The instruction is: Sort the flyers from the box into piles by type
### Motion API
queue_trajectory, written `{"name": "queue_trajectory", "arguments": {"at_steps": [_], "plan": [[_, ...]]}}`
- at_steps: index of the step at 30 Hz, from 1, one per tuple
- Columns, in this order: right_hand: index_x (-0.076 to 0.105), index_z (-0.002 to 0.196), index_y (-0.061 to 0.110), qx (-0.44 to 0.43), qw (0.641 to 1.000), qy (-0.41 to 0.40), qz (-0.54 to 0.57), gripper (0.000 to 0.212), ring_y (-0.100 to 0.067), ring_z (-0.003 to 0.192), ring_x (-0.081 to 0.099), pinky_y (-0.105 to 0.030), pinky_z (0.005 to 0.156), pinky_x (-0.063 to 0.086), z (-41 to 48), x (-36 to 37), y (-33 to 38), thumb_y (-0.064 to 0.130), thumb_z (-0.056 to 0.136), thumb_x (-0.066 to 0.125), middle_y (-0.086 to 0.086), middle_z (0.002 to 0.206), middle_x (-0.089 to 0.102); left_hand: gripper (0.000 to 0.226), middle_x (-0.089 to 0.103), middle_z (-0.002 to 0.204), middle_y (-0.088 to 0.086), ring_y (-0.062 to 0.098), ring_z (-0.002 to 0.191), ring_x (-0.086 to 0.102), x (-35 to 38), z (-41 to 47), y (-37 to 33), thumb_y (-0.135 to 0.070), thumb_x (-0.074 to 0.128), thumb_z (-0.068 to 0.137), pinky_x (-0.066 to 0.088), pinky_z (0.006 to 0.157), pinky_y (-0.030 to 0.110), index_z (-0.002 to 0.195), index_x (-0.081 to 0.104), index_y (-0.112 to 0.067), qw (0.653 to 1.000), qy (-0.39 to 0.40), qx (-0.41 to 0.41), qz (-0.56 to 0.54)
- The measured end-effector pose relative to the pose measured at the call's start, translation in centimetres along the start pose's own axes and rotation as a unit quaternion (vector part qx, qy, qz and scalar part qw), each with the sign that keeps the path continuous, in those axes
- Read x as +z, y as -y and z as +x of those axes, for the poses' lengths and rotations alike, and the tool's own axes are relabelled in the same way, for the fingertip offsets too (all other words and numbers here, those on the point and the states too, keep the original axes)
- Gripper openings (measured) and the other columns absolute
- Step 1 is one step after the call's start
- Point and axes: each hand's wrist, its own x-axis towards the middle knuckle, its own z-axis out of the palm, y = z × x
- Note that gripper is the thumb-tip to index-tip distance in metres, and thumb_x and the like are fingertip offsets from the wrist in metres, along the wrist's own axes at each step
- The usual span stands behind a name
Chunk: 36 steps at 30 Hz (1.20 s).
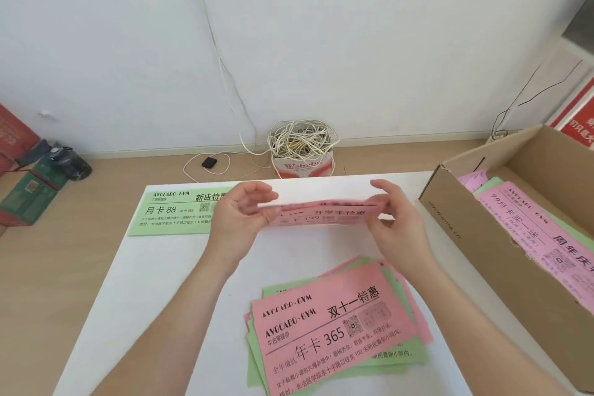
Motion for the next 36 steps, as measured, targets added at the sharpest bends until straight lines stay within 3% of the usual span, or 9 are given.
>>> {"name": "queue_trajectory", "arguments": {"at_steps": [7,11,16,20,24,28,30,32,36], "plan": [[0.054,0.115,0.032,0.036,0.999,-0.002,0.002,0.04,-0.007,0.081,0.06,-0.01,0.067,0.043,1.9,1.4,-1.9,0.002,0.088,0.056,0.003,0.089,0.068,0.039,0.071,0.101,0.005,0.02,0.092,0.066,0.0,2.0,3.0,-0.016,0.078,0.066,0.052,0.083,0.03,0.103,0.066,-0.017,0.997,0.004,-0.065,-0.04],[0.058,0.094,0.034,0.043,0.999,-0.011,0.016,0.035,-0.011,0.081,0.063,-0.017,0.066,0.047,2.5,1.9,-2.0,-0.001,0.087,0.057,0.01,0.086,0.068,0.04,0.072,0.096,0.002,0.013,0.089,0.067,0.0,2.4,4.3,0.005,0.075,0.072,0.055,0.081,0.027,0.104,0.062,-0.017,0.995,0.039,-0.086,0.017],[0.05,0.121,0.031,0.076,0.995,-0.019,-0.057,0.038,-0.012,0.069,0.06,-0.025,0.057,0.046,4.4,2.2,-1.6,0.011,0.09,0.057,0.005,0.083,0.066,0.029,0.072,0.091,-0.007,0.012,0.086,0.069,0.5,3.4,6.1,-0.006,0.071,0.081,0.054,0.084,0.036,0.098,0.059,-0.027,0.981,-0.076,-0.093,0.154],[0.035,0.14,0.023,0.108,0.979,0.026,-0.173,0.056,-0.024,0.096,0.061,-0.039,0.081,0.05,5.9,2.7,-1.6,0.012,0.089,0.053,-0.003,0.115,0.064,0.058,0.067,0.102,-0.001,0.021,0.098,0.065,1.2,4.0,5.8,-0.018,0.073,0.08,0.045,0.082,0.029,0.128,0.043,-0.027,0.957,-0.075,-0.068,0.272],[0.03,0.145,0.026,0.032,0.937,0.142,-0.318,0.069,-0.025,0.13,0.033,-0.036,0.106,0.031,4.0,1.1,-0.7,0.024,0.085,0.062,-0.002,0.145,0.039,0.08,0.047,0.135,0.008,0.027,0.122,0.046,0.9,2.7,4.6,-0.018,0.075,0.077,0.036,0.1,0.036,0.144,0.03,-0.021,0.904,-0.064,0.052,0.419],[0.017,0.145,0.048,0.014,0.87,0.363,-0.333,0.093,-0.007,0.142,0.005,-0.042,0.115,0.021,-1.9,-1.6,0.1,0.059,0.071,0.071,0.017,0.155,0.012,0.076,0.031,0.147,-0.011,0.015,0.137,0.024,0.6,-3.9,2.2,-0.054,0.069,0.075,0.021,0.11,0.026,0.14,0.034,-0.036,0.861,0.191,0.031,0.47],[0.008,0.144,0.051,0.009,0.831,0.409,-0.377,0.101,-0.007,0.144,-0.008,-0.043,0.116,0.011,-4.7,-2.1,-0.5,0.061,0.066,0.072,0.02,0.156,-0.005,0.104,-0.003,0.157,-0.012,0.013,0.145,-0.004,0.8,-8.3,2.8,-0.076,0.06,0.063,0.009,0.117,0.037,0.146,0.005,-0.044,0.774,0.319,-0.022,0.547],[0.007,0.144,0.05,-0.007,0.824,0.397,-0.405,0.102,-0.009,0.144,-0.014,-0.042,0.115,0.004,-6.7,-2.1,-1.1,0.057,0.067,0.073,0.02,0.156,-0.015,0.12,-0.034,0.151,-0.008,0.017,0.14,-0.029,1.3,-11.3,4.3,-0.081,0.057,0.058,-0.005,0.116,0.049,0.143,-0.02,-0.045,0.72,0.344,-0.025,0.602],[0.011,0.144,0.049,0.022,0.851,0.342,-0.399,0.092,-0.007,0.144,-0.013,-0.038,0.115,0.007,-8.8,-3.1,-1.8,0.048,0.074,0.07,0.022,0.155,-0.013,0.117,-0.046,0.143,-0.01,0.018,0.131,-0.044,1.5,-12.3,6.1,-0.082,0.052,0.058,-0.018,0.111,0.052,0.138,-0.026,-0.05,0.729,0.326,0.019,0.601]]}}
